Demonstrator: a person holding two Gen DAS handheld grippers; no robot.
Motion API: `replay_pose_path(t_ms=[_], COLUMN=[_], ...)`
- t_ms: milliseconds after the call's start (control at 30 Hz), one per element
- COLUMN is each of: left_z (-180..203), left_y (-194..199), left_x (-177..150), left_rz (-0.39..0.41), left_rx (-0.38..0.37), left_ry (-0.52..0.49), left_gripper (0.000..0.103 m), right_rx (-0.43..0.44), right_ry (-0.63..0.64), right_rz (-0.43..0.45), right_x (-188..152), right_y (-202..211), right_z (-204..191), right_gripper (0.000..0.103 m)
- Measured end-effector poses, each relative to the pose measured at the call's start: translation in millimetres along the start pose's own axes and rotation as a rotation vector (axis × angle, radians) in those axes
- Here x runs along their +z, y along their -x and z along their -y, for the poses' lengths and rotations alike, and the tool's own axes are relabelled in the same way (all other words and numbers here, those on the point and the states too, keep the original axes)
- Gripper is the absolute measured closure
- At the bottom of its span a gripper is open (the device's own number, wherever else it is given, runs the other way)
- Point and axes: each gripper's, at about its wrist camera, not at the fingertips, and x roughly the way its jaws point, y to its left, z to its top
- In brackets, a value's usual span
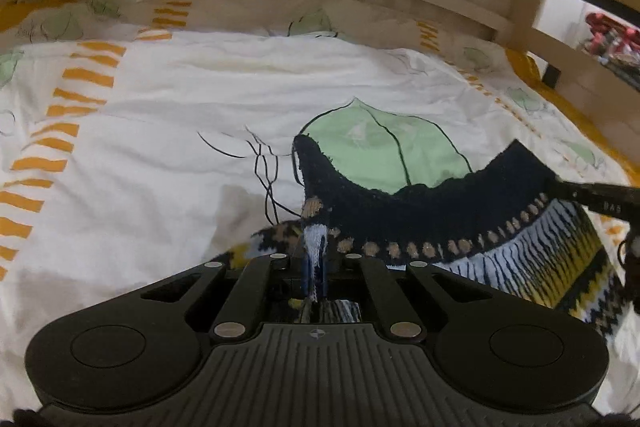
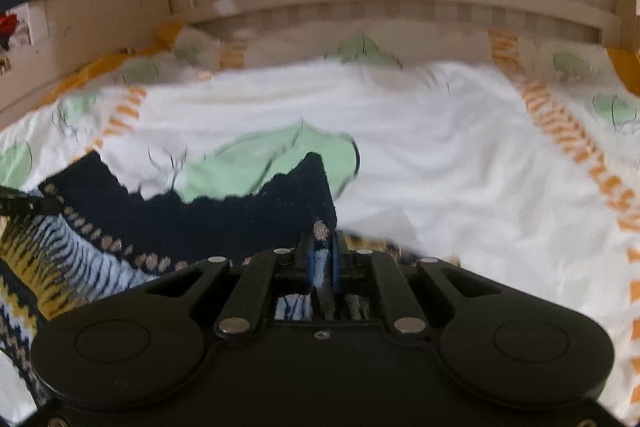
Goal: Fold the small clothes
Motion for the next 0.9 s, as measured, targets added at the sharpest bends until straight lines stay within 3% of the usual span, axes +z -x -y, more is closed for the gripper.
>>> replay_pose_path(t_ms=[133,233,267,333,367,433,567,700,900], left_z=[-9.6,-14.7,-16.3,-20.6,-22.8,-25.7,-27.0,-19.8,-0.9], left_y=[-42.8,-56.6,-51.7,-34.0,-21.9,6.0,47.9,65.1,68.7], left_x=[-3.1,-9.8,-8.6,-5.3,-4.2,-4.8,-16.0,-44.6,-81.0], left_rz=[-0.112,-0.172,-0.164,-0.143,-0.126,-0.089,-0.076,-0.139,-0.211], left_rx=[0.014,0.016,0.015,0.024,0.025,0.021,-0.004,-0.037,-0.045], left_ry=[0.025,0.011,0.021,0.053,0.065,0.085,0.118,0.145,0.109], left_gripper=[0.096,0.089,0.079,0.066,0.060,0.057,0.044,0.044,0.044], right_rx=[-0.035,-0.067,-0.068,-0.059,-0.058,-0.047,-0.023,0.008,0.005], right_ry=[-0.023,-0.005,-0.008,-0.024,-0.028,-0.029,-0.057,-0.106,-0.112], right_rz=[-0.073,-0.152,-0.151,-0.123,-0.105,-0.069,-0.038,-0.045,-0.091], right_x=[-4.0,-16.4,-18.4,-16.5,-15.2,-14.2,-15.8,-29.6,-52.0], right_y=[-34.4,-56.8,-56.9,-45.0,-37.0,-16.7,21.1,56.4,94.1], right_z=[7.4,10.2,10.7,11.5,11.7,13.1,17.5,18.3,12.5], right_gripper=[0.088,0.087,0.083,0.069,0.051,0.038,0.037,0.037,0.037])
